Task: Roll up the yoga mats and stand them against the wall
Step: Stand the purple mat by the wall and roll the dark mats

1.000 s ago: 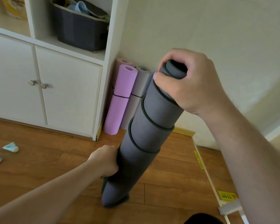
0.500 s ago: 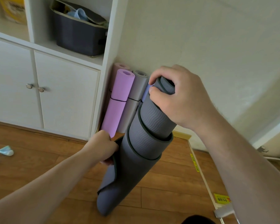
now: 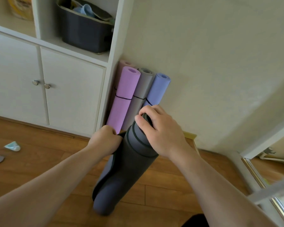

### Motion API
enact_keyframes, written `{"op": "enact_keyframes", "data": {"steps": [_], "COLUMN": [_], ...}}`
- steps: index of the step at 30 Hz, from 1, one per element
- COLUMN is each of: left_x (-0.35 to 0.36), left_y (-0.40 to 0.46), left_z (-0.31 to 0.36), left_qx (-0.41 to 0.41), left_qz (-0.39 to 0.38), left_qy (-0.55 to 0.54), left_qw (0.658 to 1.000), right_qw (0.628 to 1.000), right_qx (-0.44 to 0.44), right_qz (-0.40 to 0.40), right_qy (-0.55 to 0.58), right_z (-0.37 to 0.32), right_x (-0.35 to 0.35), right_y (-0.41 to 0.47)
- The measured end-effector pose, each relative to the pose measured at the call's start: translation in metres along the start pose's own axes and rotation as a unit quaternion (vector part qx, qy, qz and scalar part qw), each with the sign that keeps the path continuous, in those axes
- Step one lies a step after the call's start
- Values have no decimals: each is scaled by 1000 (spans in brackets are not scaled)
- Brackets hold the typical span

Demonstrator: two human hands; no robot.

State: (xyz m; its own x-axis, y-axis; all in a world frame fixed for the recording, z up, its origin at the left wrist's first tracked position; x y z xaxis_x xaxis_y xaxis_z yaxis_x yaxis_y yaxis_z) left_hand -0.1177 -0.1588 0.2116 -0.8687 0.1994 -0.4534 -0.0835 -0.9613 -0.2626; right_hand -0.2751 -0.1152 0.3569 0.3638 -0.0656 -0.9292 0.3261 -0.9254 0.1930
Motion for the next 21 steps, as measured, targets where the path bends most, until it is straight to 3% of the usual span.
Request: {"op": "enact_keyframes", "data": {"steps": [7,12,17,21], "left_x": [-1,5,20,7], "left_y": [0,0,-16,-22], "left_z": [5,11,-2,-6], "left_qx": [8,23,15,11], "left_qz": [14,-38,-135,-90], "left_qy": [76,143,277,287], "left_qw": [997,989,951,954], "right_qw": [997,997,992,989], "right_qx": [36,46,56,61], "right_qz": [-9,12,-33,-93], "right_qy": [-64,-65,-105,-98], "right_z": [8,9,9,8], "right_x": [17,13,13,24], "right_y": [15,20,35,46]}}
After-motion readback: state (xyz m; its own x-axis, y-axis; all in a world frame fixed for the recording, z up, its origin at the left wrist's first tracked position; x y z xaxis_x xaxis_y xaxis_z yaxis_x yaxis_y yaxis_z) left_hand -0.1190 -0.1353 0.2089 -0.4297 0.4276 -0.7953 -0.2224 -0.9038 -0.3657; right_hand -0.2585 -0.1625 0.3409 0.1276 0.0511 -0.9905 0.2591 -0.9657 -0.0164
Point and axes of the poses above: each hand's wrist, its own y-axis towards the middle knuckle, its own x-axis out of the palm, z = x × y, the point moved 10 cm from there along y, towards the middle knuckle, and after that the axes turned 9 degrees about -z, right-handed, at the moved point
